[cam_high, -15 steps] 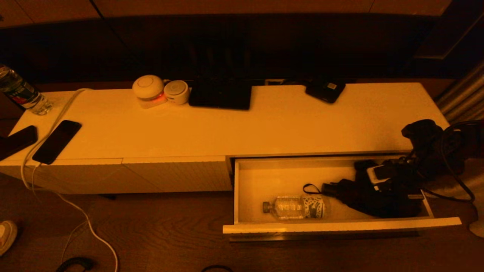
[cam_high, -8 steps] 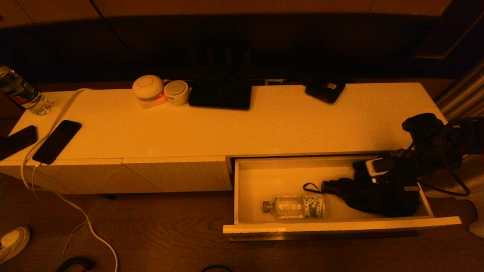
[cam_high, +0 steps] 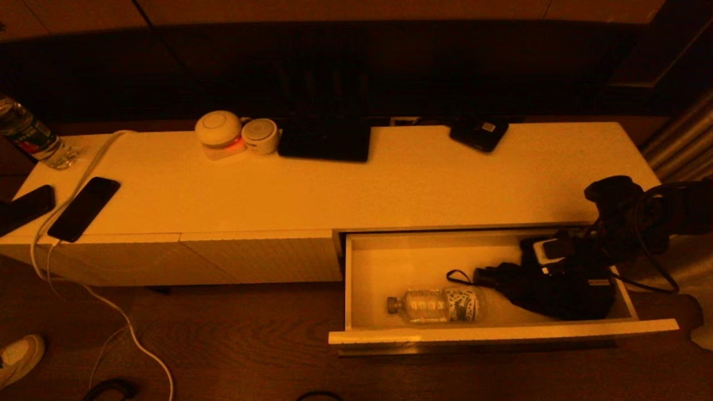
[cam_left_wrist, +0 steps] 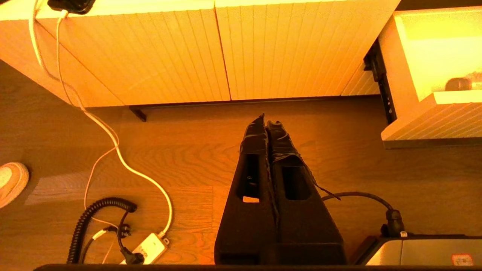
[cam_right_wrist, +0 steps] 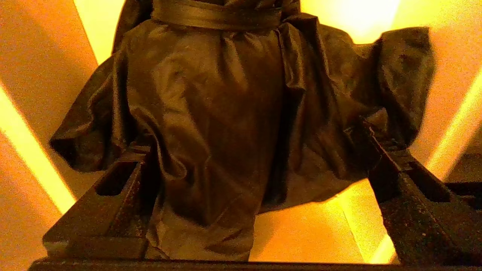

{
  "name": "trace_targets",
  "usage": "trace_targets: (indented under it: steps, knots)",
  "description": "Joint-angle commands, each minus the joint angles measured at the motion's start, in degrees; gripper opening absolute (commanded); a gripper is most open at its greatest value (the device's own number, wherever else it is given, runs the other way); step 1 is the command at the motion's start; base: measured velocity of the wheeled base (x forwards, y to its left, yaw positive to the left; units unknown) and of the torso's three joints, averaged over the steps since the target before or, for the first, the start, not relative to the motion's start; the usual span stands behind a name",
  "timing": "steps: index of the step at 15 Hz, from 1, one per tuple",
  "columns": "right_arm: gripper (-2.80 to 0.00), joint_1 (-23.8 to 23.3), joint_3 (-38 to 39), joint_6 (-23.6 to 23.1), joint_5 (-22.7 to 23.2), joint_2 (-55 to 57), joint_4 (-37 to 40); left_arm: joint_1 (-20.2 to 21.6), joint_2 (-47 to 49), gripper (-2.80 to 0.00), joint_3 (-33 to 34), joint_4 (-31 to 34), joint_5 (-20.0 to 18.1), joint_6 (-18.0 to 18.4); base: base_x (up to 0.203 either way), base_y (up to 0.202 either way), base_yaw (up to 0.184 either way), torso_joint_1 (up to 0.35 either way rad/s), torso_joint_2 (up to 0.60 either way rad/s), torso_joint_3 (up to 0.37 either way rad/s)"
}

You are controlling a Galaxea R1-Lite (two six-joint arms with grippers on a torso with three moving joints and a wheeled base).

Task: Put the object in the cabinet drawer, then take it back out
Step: Take the umbrella out of the drawer and put it on the table

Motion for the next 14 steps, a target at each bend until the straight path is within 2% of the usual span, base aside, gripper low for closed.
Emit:
trace_targets:
  steps: [1,14]
  knots:
    - [0.0,0.0,-0.3,-0.5,0.0,1.6,-0.3,0.0,0.0,-2.8,0.0,0.0,0.0,0.0,0.0,0.0,0.0,0.0,0.0,0.0]
    - [0.0,0.4,0.3,1.1,0.2,3.6,-1.6,0.0,0.0,-2.8,0.0,0.0,0.0,0.0,0.0,0.0,0.0,0.0,0.0,0.0]
